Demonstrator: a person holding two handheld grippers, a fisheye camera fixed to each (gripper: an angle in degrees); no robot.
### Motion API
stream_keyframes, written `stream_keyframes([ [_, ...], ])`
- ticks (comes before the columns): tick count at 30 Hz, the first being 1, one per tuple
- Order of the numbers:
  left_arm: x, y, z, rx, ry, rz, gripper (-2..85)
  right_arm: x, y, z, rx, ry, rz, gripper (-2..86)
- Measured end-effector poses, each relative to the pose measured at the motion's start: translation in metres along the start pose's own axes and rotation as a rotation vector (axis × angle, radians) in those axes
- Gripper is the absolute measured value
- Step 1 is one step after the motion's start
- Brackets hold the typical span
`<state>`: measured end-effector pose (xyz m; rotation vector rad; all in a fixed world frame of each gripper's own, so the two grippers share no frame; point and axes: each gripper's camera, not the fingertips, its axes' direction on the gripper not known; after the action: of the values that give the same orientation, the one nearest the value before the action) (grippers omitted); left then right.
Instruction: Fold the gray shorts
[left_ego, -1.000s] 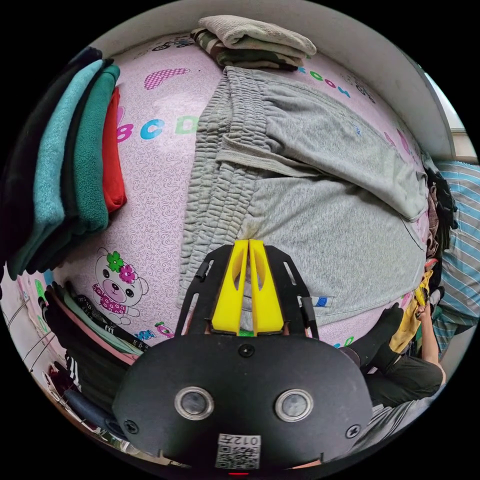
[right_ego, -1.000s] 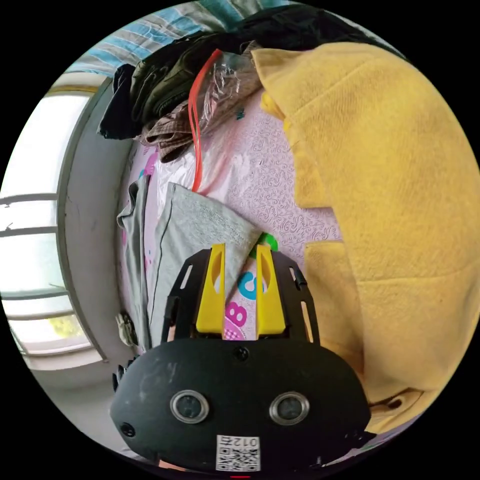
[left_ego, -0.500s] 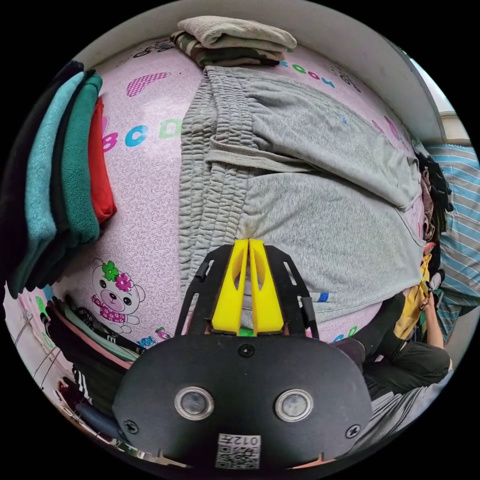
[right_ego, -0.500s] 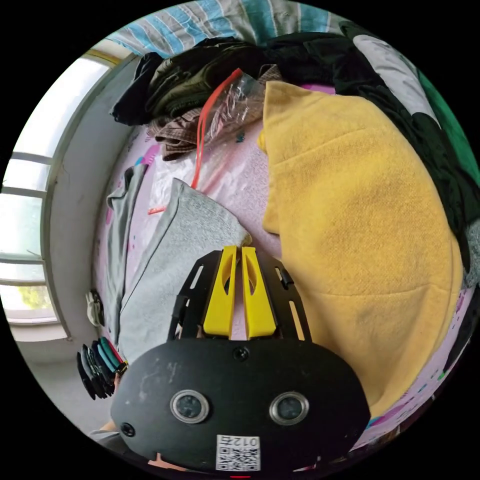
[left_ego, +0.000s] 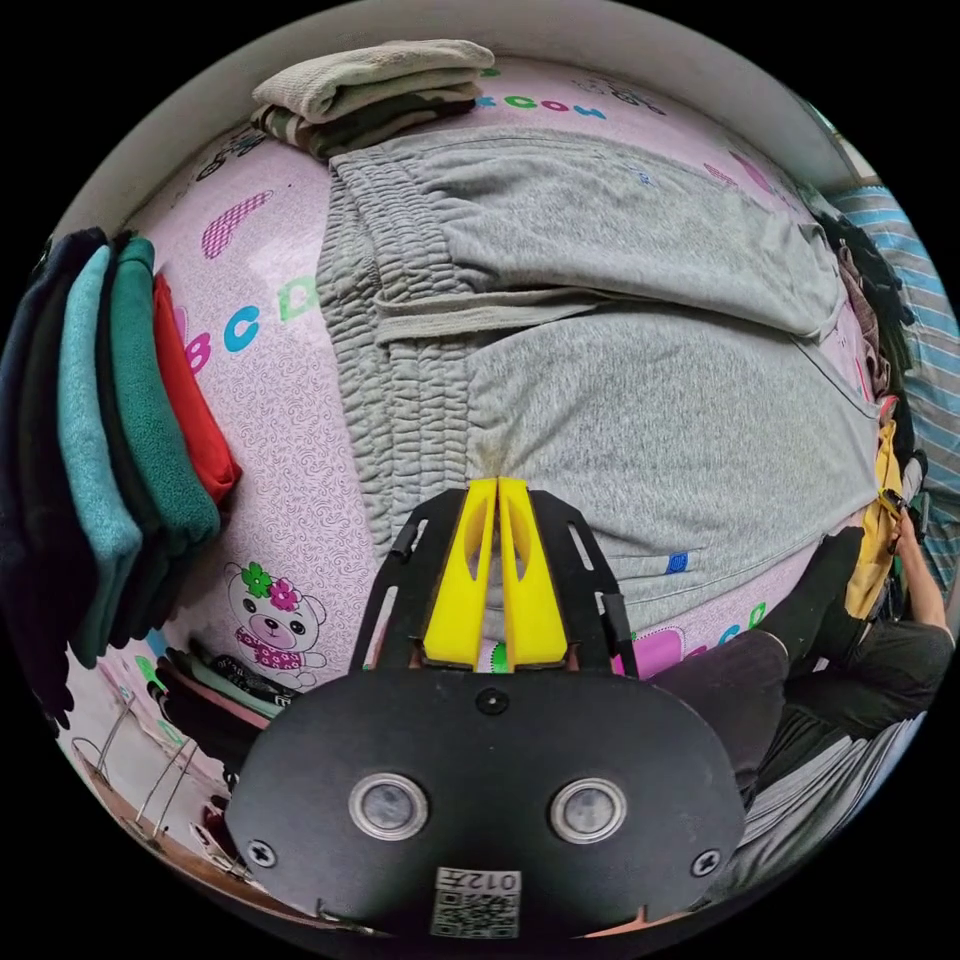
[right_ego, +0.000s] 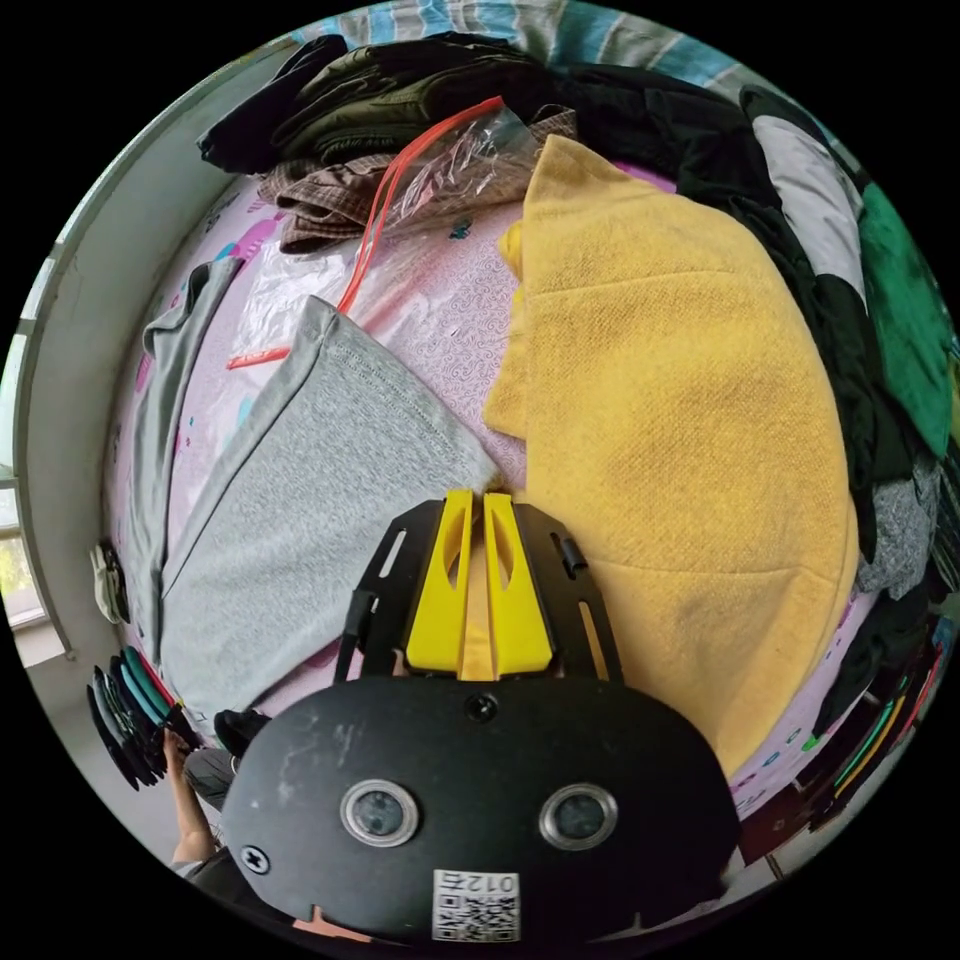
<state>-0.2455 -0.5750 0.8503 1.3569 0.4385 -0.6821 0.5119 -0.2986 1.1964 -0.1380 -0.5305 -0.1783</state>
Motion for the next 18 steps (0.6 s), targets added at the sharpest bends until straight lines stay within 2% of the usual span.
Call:
stream_keyframes([
  [8,0.024,0.027,-0.009,0.004,-0.029,0.111,-0.1,-0.06,0.035,0.019,0.015,0.059,0.002,5.4],
  [12,0.057,0.05,-0.062,0.292,-0.003,0.107,-0.2,-0.108,0.055,0.0,0.187,0.055,-0.035,8.6],
  [13,0.075,0.053,-0.069,0.364,0.034,0.111,-0.2,-0.139,0.06,-0.001,0.213,0.016,-0.117,9.4],
  [18,0.18,0.055,-0.041,0.435,0.143,0.256,-0.2,-0.315,0.088,0.041,0.089,-0.087,-0.538,12.6],
])
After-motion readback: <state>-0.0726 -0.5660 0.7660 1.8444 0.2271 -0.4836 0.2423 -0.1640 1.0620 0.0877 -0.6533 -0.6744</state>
